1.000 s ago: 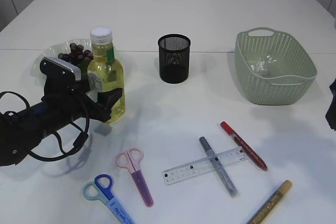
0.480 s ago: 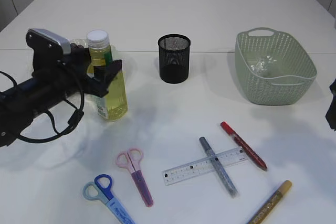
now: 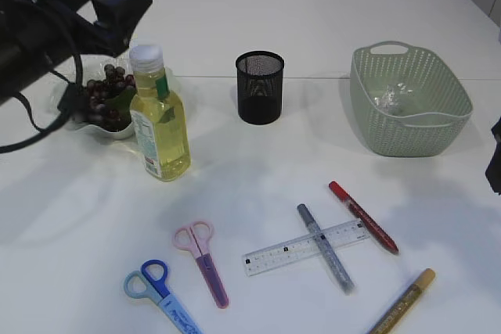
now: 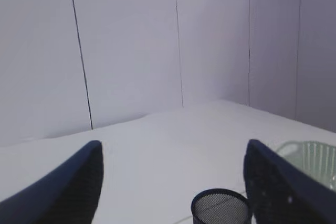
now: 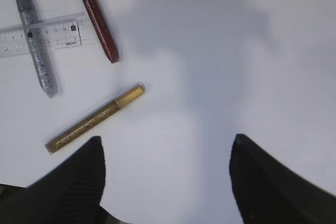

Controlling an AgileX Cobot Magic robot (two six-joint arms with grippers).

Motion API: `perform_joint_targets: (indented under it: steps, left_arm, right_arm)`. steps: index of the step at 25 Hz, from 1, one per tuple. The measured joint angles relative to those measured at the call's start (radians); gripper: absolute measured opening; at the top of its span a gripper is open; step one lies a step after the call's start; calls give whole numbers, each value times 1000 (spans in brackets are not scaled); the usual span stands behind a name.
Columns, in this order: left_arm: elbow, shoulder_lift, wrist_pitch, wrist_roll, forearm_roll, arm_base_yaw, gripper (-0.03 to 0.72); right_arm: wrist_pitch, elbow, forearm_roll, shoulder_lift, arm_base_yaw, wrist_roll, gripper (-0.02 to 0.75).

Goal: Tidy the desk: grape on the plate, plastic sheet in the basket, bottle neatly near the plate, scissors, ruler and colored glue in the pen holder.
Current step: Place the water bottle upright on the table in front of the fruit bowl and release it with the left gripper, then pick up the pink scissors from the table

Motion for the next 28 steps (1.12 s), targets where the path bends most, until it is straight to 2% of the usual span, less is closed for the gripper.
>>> perform_joint_targets:
  steps: [4,7,14,17,22,24,28]
  left_arm:
    - [0,-130,153,-40,-52,0,595]
    - [0,-253,347,-78,-105,0,594]
    - [2,-493,958,-110,-142,0,573]
    - [6,-562,1247,-110,-150,0,562]
    - [6,-621,1618,-110,-191,0,559]
    - [6,-621,1723,-99,-212,0,559]
    - [6,-593,1817,-76,-233,0,559]
  right_arm:
    - [0,0,0,0,0,0,575]
    - [2,0,0,0,0,0,575]
    - [10,0,6,0,0,0,575]
    - [11,0,21,0,0,0,575]
    - [20,0,36,0,0,0,575]
    - [35,0,42,0,0,0,575]
    - [39,0,66,0,0,0,575]
